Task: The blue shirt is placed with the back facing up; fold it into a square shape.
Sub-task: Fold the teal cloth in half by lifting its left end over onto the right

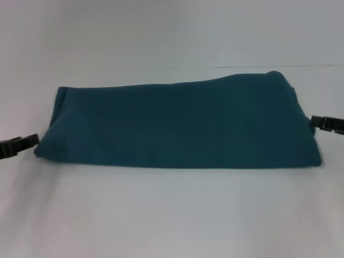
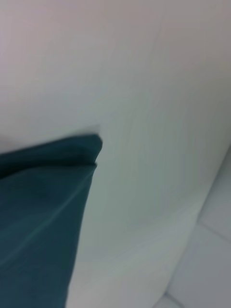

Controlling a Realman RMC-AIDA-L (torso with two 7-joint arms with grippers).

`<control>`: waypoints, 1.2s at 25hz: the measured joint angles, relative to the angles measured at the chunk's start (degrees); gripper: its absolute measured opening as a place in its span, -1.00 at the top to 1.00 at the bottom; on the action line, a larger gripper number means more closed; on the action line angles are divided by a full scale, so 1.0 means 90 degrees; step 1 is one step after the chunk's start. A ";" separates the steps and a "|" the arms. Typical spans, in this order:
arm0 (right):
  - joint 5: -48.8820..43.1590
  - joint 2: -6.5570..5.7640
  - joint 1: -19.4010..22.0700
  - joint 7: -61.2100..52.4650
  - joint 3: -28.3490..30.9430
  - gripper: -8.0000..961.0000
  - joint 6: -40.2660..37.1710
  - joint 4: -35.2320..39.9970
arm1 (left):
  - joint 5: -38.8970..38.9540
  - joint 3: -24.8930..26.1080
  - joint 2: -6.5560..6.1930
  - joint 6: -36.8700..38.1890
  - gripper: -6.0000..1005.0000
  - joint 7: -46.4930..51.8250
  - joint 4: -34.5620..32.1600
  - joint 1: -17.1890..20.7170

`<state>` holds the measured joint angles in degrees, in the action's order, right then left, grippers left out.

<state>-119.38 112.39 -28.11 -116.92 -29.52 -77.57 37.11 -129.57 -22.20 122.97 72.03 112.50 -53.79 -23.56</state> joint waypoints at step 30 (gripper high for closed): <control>0.0247 -0.0195 -0.0326 -0.0005 -0.0007 -0.79 -0.0046 -0.0002 | -0.0529 -0.0062 -0.0102 0.0370 -0.65 0.1331 0.0515 -0.0220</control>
<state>-117.16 110.64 -31.04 -116.97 -29.58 -77.98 37.09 -134.34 -22.76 122.06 75.36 124.49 -49.15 -25.54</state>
